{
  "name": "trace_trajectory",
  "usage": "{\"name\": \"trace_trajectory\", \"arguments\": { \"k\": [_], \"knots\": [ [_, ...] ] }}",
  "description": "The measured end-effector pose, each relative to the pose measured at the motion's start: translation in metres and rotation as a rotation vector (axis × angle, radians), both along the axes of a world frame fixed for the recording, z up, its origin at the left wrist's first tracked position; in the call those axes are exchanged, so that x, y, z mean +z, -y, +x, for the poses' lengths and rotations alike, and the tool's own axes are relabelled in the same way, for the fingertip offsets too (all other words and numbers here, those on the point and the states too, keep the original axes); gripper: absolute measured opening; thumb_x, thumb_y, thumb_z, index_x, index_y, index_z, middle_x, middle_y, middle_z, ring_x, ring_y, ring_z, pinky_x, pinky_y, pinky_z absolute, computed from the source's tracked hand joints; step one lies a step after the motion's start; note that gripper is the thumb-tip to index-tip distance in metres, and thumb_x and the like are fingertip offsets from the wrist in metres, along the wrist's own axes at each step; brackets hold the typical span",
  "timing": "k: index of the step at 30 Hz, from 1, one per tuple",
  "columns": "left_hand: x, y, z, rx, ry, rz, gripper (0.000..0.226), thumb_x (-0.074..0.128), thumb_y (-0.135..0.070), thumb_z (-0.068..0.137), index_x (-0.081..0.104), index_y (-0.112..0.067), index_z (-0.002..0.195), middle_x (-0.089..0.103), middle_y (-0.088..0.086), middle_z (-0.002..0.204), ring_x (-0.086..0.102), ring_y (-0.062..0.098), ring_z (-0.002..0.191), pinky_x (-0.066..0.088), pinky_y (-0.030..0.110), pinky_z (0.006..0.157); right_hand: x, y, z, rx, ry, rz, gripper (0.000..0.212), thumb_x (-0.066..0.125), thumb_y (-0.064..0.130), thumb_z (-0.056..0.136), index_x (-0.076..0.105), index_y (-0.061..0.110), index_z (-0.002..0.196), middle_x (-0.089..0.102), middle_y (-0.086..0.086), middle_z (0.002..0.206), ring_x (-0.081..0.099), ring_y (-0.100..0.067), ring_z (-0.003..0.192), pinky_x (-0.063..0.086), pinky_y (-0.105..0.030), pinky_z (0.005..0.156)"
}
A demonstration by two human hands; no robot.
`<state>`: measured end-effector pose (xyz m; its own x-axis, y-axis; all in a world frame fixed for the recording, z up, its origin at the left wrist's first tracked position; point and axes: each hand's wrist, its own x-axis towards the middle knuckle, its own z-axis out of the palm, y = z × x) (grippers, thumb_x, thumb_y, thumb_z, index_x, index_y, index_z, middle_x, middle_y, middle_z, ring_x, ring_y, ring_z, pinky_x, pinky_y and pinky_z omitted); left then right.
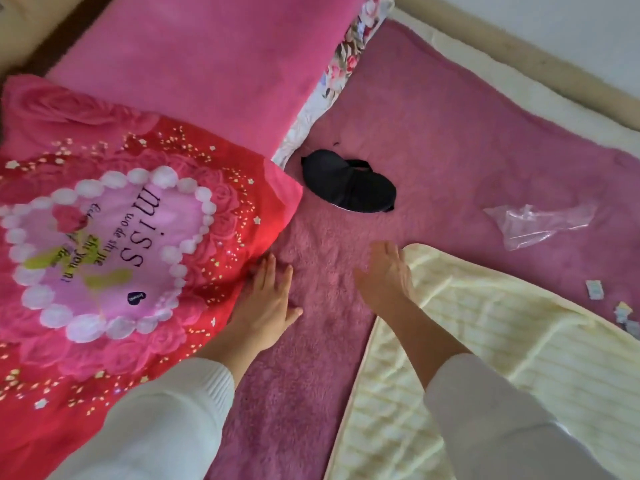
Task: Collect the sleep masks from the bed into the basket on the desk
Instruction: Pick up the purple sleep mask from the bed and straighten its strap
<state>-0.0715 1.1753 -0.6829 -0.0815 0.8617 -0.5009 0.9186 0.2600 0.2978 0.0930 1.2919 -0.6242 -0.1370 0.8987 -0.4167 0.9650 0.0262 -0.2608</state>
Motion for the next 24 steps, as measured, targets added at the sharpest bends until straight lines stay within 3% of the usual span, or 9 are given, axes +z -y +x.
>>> {"name": "trace_trajectory", "arguments": {
  "k": [4,8,11,15,19,21,24],
  "knots": [
    [-0.026,0.009,0.003,-0.031,-0.027,0.095,0.089,0.047,-0.055,0.087,0.002,-0.012,0.150,-0.012,0.024,0.158,-0.008,0.035,0.148,0.005,0.043,0.120,-0.029,-0.047,-0.016,0.035,0.037,0.191,0.066,0.055,0.017,0.087,0.026,0.016,0.146,0.025,-0.006,0.156,0.027,-0.028,0.138,0.033,-0.045,0.106],
    [-0.035,0.010,0.003,-0.054,-0.093,0.105,0.091,0.043,-0.058,0.087,-0.004,-0.012,0.150,-0.014,0.024,0.157,-0.007,0.035,0.148,0.011,0.044,0.122,-0.048,-0.081,-0.024,0.127,0.173,0.212,0.073,0.051,0.014,0.088,0.017,0.027,0.151,0.005,-0.004,0.163,0.004,-0.029,0.148,0.023,-0.050,0.112],
    [-0.032,0.005,0.006,-0.068,-0.121,0.064,0.092,0.043,-0.058,0.087,-0.007,-0.011,0.149,-0.016,0.026,0.156,-0.007,0.036,0.147,0.010,0.043,0.122,-0.048,-0.093,-0.025,0.176,0.272,0.215,0.065,0.050,0.012,0.090,0.027,0.033,0.147,0.008,-0.005,0.162,0.001,-0.029,0.149,0.020,-0.053,0.112],
    [-0.019,-0.004,0.008,-0.065,-0.108,-0.009,0.094,0.048,-0.056,0.087,-0.007,-0.011,0.149,-0.016,0.025,0.157,-0.008,0.036,0.147,0.011,0.044,0.122,-0.027,-0.083,-0.026,0.120,0.152,0.254,0.045,0.044,0.018,0.095,0.046,0.032,0.137,0.028,-0.006,0.156,0.011,-0.027,0.147,0.020,-0.055,0.109],
    [0.007,-0.014,0.002,-0.026,-0.041,-0.150,0.088,0.050,-0.053,0.087,0.000,-0.016,0.150,-0.011,0.020,0.159,-0.007,0.034,0.148,0.014,0.048,0.119,0.008,-0.036,-0.018,0.103,-0.031,0.204,0.035,0.043,0.026,0.094,0.059,0.030,0.125,0.055,0.001,0.132,0.037,-0.020,0.131,0.024,-0.049,0.104],
    [0.027,-0.014,-0.003,0.071,0.083,-0.182,0.079,0.043,-0.053,0.091,0.006,-0.015,0.150,-0.001,0.020,0.160,0.000,0.034,0.148,0.009,0.048,0.121,0.028,-0.005,-0.010,0.084,-0.113,0.166,0.024,0.045,0.026,0.093,0.065,0.027,0.105,0.063,0.004,0.104,0.052,-0.020,0.108,0.027,-0.046,0.101],
    [0.069,0.003,-0.003,0.363,0.359,0.030,0.060,0.039,-0.042,0.096,0.026,-0.012,0.146,0.027,0.016,0.156,0.024,0.028,0.144,0.019,0.044,0.120,0.058,0.041,0.004,0.049,-0.144,0.115,0.022,0.045,0.029,0.093,0.055,0.021,0.075,0.052,0.006,0.067,0.051,-0.019,0.069,0.033,-0.044,0.099]
  ]
}}
